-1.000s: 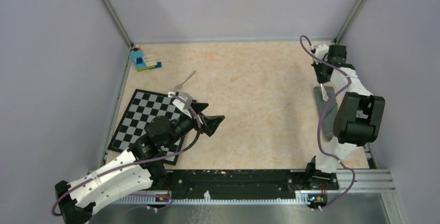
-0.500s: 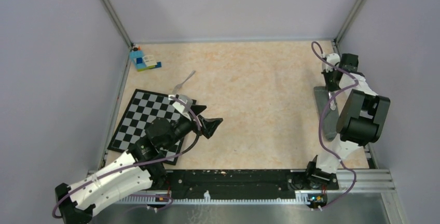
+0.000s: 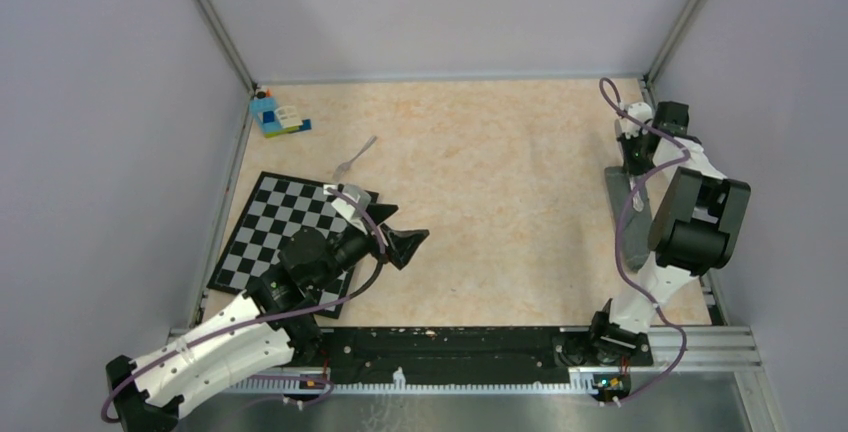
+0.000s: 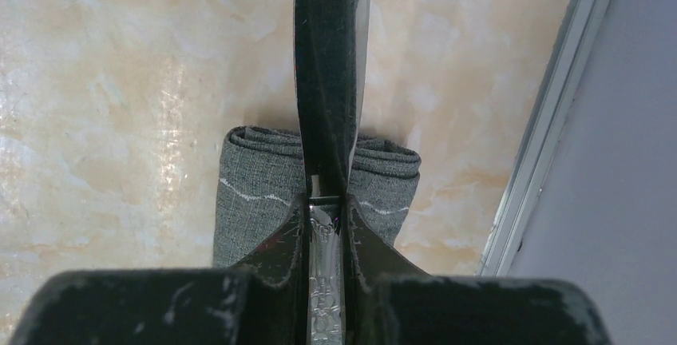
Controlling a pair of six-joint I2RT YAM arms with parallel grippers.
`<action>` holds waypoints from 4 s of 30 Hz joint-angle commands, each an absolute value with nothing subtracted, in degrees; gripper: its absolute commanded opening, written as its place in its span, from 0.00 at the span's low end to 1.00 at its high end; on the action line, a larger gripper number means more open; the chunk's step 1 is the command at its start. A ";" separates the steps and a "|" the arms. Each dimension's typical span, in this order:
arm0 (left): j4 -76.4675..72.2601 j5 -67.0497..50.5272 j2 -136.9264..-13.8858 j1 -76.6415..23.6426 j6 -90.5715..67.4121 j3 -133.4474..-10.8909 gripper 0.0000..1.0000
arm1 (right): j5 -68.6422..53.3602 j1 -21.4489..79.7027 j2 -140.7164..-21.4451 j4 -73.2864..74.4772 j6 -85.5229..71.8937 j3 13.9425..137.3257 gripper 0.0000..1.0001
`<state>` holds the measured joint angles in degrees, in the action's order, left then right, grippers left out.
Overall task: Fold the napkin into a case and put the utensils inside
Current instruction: Insert the knife into the folded napkin, then pick up the fork from the corner of the board.
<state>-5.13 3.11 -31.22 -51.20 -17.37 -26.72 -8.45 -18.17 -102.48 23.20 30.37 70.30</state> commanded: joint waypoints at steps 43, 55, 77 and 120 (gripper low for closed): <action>-8.84 0.28 -29.53 -50.01 -16.70 -24.52 0.99 | -9.76 -19.25 -93.51 26.84 28.03 62.67 0.00; -10.47 -2.40 -30.52 -49.25 -17.04 -23.82 0.99 | -6.56 -19.72 -92.15 32.07 27.19 60.63 0.00; -11.95 -5.23 -31.03 -47.77 -17.84 -23.21 0.99 | -1.43 -19.90 -88.23 38.75 24.46 58.55 0.00; 7.54 9.47 -48.44 -39.48 -19.78 -38.49 0.99 | -7.06 17.29 -85.18 24.75 -17.15 65.92 0.51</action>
